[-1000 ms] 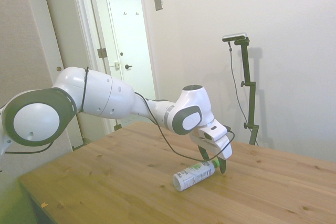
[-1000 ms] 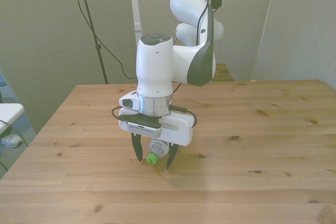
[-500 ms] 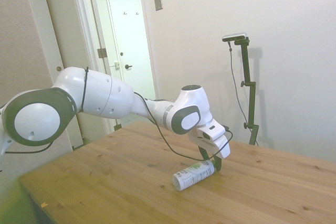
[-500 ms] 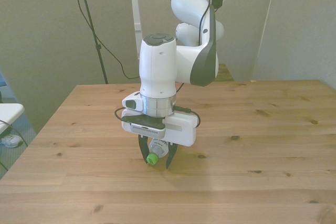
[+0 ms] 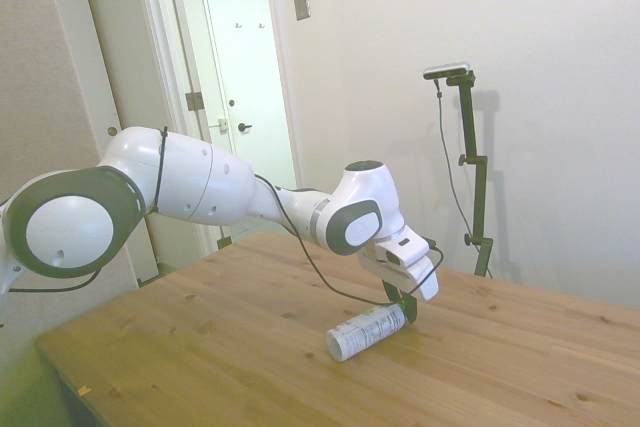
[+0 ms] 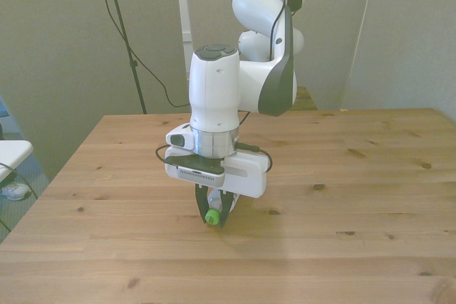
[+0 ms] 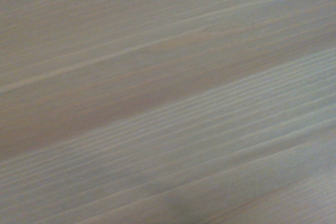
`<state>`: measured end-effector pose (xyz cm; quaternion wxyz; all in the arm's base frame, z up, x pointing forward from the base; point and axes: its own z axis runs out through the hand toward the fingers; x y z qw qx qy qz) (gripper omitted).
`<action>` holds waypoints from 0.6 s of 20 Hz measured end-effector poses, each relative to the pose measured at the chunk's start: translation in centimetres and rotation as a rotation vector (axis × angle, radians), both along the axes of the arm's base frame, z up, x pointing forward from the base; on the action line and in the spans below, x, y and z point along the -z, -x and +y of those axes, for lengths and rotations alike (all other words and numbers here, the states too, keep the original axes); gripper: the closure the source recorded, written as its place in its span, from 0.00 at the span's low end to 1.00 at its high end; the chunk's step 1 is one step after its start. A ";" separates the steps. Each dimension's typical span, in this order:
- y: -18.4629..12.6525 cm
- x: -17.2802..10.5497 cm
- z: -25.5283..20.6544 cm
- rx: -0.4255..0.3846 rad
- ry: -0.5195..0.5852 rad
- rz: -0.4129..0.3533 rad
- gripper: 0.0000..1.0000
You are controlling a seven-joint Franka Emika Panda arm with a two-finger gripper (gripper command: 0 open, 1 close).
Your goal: Stand the water bottle
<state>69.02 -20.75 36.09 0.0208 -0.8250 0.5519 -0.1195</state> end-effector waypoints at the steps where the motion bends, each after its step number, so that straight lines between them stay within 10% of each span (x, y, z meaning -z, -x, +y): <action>1: 0.0 -0.5 0.1 -0.002 0.001 -0.009 1.00; 12: -0.4 -10.9 9.8 -0.147 0.027 -0.154 1.00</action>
